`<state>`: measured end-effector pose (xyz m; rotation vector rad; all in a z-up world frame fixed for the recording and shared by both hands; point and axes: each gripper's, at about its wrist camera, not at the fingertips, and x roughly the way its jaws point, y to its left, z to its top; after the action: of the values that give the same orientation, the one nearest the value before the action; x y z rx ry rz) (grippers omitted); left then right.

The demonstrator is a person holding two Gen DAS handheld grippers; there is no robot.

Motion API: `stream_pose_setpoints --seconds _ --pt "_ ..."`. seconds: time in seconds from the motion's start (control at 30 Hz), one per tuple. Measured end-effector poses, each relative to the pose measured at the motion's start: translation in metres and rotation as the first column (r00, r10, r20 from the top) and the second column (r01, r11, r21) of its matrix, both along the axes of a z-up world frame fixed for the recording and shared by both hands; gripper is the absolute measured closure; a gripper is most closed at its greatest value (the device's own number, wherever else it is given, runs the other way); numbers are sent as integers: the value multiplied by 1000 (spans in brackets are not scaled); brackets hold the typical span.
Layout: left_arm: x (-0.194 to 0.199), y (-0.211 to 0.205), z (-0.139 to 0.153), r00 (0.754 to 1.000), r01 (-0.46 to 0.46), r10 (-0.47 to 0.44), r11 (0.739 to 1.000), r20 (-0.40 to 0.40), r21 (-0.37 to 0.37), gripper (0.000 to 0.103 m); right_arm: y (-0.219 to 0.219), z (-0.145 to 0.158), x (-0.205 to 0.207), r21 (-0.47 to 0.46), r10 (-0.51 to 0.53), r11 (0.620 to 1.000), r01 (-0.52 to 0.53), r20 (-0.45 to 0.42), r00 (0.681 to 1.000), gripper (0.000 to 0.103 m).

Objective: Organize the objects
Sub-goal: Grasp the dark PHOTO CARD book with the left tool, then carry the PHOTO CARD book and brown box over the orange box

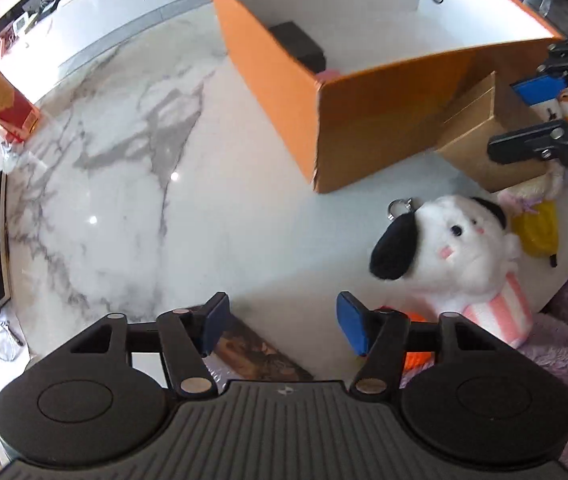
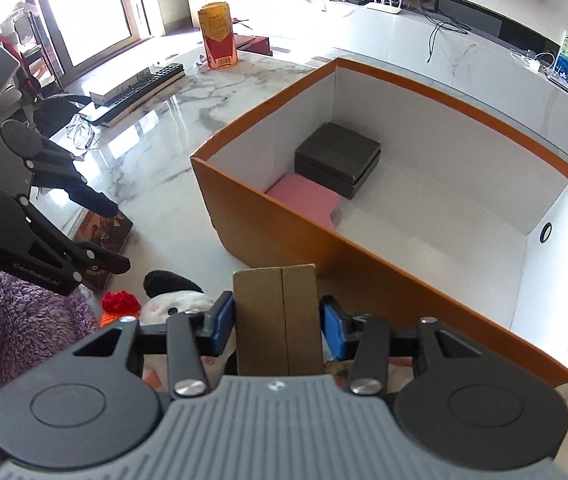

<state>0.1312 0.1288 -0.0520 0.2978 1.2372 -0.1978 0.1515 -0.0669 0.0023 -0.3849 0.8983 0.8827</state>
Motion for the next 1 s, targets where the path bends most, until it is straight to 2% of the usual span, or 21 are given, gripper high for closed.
stream_pose_setpoints --seconds 0.1,0.2,0.27,0.4,0.5,0.6,0.63,0.7,0.77,0.83,0.97,1.0 --pt "0 11 -4 995 -95 95 995 5 32 26 1 -3 1 -1 4 1000 -4 -6 1000 55" --pt "-7 18 12 986 -139 138 990 90 10 26 1 -6 3 -2 3 1000 -3 -12 1000 55" --pt "-7 26 21 973 -201 199 980 113 4 26 2 -8 4 -4 0 1000 0 -18 1000 55" --pt "-1 50 21 923 -384 382 923 45 26 26 6 -12 5 -14 4 1000 -4 -22 1000 55" --pt "0 69 14 870 -494 492 868 -43 -52 26 8 -14 4 -20 9 1000 -9 -19 1000 55" --pt "-4 76 6 837 -546 537 832 -104 -95 27 8 -14 4 -20 9 1000 -9 -20 1000 55" --pt "-6 77 4 832 -554 542 826 -118 -110 30 8 -14 4 -20 9 1000 -9 -20 1000 55" --pt "-9 78 2 817 -576 559 805 -143 -146 44 8 -14 5 -21 9 1000 -9 -20 1000 55" --pt "-12 78 3 806 -592 573 789 -150 -164 53 8 -15 5 -21 9 1000 -9 -20 1000 55" --pt "-14 76 5 810 -586 569 788 -141 -191 58 9 -15 4 -25 7 1000 -8 -18 1000 55" --pt "-14 70 5 814 -580 563 781 -142 -233 77 10 -15 2 -34 4 999 -4 -6 1000 55" --pt "-13 67 5 820 -572 556 786 -138 -236 77 9 -14 2 -34 2 999 -2 -3 1000 55"
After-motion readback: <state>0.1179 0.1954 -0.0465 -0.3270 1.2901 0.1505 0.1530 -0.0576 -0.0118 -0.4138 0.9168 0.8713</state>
